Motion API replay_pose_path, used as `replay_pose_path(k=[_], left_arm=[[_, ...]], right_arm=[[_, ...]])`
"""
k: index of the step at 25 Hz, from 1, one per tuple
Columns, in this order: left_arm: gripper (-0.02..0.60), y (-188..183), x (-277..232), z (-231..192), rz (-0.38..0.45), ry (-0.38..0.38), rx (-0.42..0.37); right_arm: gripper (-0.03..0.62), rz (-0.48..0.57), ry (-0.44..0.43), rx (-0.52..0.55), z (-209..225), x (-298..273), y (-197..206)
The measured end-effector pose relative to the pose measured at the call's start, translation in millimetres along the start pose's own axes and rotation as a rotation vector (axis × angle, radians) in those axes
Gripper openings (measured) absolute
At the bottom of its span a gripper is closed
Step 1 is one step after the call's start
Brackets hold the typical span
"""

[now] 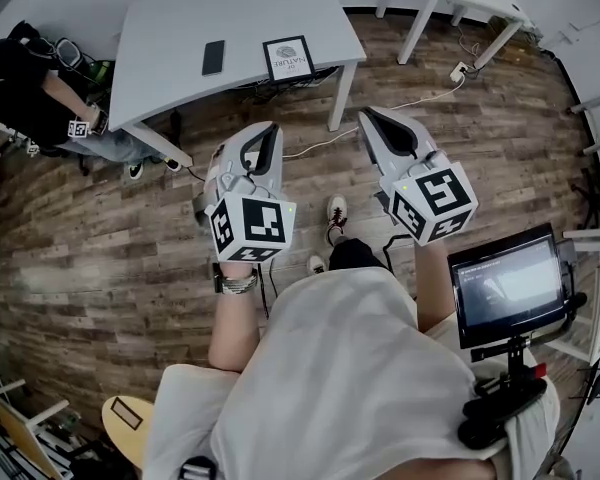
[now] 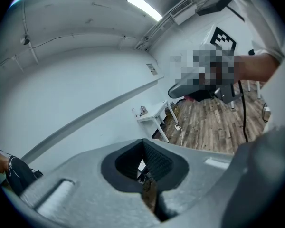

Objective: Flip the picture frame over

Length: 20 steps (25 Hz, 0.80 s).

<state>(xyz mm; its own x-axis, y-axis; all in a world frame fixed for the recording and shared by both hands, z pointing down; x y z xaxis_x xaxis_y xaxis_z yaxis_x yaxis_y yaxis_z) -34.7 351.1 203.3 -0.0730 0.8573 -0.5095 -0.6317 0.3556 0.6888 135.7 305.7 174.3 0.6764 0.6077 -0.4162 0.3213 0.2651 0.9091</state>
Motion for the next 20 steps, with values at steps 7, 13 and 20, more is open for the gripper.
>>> replay_pose_path(k=[7,13,20], left_arm=[[0.005,9.3,-20.3,-7.5,-0.027,0.008,-0.001],[0.005,5.9,-50.4,-14.2,-0.05,0.015,-0.007],[0.005,-16.6,-96.7,-32.4,-0.07,0.014,-0.043]], right_arm=[[0.002,-0.006,-0.042,-0.003,5.2,-24.6,0.0],[0.002,-0.015,-0.068,-0.005,24.8,-49.8,1.4],[0.002,-0.013,-0.08,-0.024,66.8,-87.7,-4.7]])
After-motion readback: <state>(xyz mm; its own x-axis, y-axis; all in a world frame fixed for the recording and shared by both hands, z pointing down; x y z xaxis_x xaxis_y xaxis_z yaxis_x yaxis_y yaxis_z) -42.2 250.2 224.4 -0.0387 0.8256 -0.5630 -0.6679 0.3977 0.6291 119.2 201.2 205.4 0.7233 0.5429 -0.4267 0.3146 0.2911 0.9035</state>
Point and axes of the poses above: the fingertips, and each gripper's own axes: x backward along the fingers, z to its right, y out of its underside, the point moved 6 cm from there along x, backward along the fingers, and after that the axes turned 15 degrees about -z, right-handed, at the moved point
